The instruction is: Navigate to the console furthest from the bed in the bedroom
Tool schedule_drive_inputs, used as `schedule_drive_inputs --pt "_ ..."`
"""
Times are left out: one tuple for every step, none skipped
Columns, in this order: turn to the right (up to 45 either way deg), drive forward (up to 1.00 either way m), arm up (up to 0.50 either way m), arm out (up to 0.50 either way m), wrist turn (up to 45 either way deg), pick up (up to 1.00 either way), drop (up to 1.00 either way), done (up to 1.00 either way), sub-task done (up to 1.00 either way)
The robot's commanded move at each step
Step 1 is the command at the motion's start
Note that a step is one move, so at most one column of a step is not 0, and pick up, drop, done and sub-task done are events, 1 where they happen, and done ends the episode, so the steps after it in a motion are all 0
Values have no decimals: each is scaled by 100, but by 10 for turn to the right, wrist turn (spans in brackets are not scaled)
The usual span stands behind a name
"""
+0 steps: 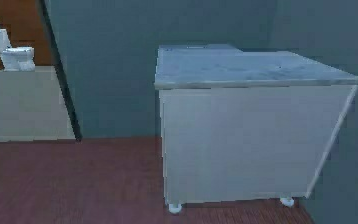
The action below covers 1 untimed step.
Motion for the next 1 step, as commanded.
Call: schedule_drive_inputs --pt "-450 0 0 0 0 0 0 0 0"
